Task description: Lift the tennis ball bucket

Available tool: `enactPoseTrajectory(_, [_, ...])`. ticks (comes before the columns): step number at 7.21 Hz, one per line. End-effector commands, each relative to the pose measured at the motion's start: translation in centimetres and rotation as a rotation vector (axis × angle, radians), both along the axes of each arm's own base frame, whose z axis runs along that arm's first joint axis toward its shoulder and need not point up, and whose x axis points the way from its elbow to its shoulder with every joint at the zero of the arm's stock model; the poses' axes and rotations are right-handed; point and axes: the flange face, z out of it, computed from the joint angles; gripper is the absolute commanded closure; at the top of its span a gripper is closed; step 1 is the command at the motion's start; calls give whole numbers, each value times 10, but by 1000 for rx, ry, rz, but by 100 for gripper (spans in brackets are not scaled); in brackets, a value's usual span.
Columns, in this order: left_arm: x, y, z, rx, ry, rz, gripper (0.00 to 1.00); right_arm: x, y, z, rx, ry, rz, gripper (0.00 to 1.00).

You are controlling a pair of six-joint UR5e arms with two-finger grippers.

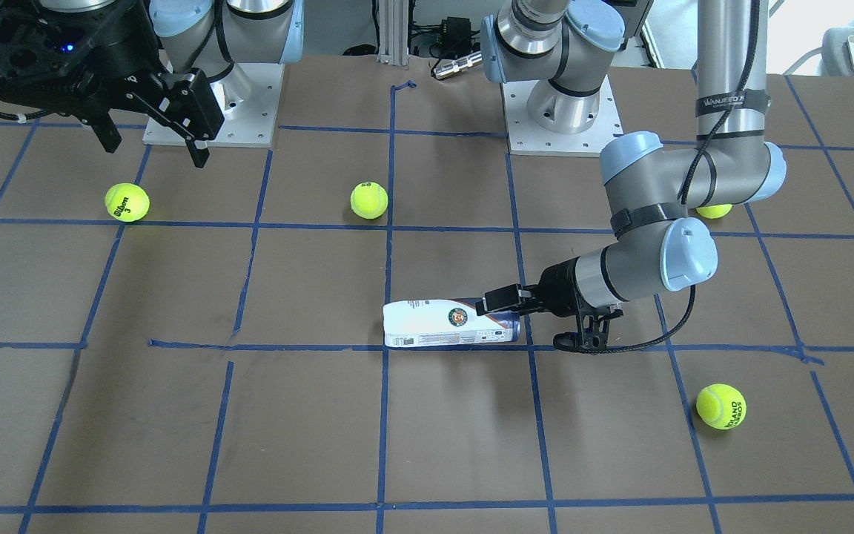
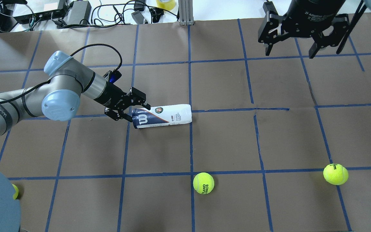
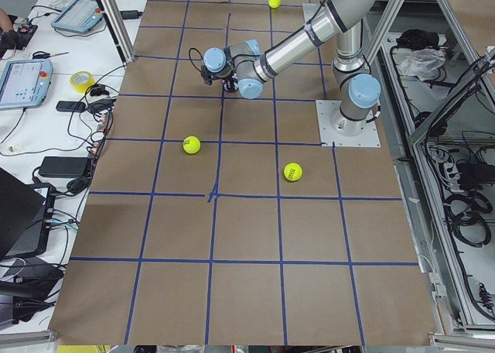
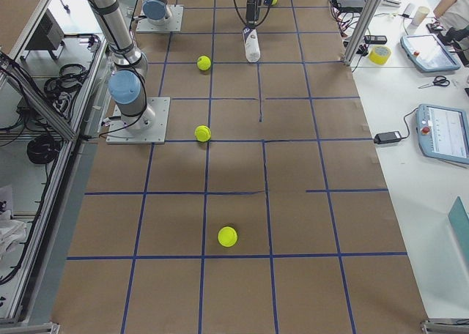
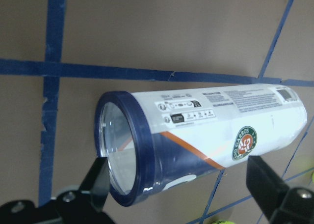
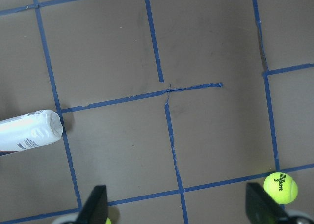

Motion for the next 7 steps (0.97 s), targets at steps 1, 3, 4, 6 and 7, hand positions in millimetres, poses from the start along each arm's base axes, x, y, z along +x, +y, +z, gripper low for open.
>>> enactPoseTrajectory(1, [-12, 2, 1, 13, -3, 4, 2, -7, -12, 9, -27, -19, -17, 0])
enactPoseTrajectory(3, [-12, -2, 6, 5, -6, 7, 97, -26, -27, 13, -29, -11, -53, 0])
enactPoseTrajectory(4, [-11, -8, 13, -9, -9, 7, 100, -27, -23, 9, -8, -7, -54, 0])
enactPoseTrajectory(6, [-8, -23, 30, -8, -29, 47, 100, -25, -20, 10, -7, -18, -51, 0])
enactPoseTrajectory(7, [-7, -25, 34, -15, -35, 49, 100, -25, -20, 9, -6, -18, -51, 0])
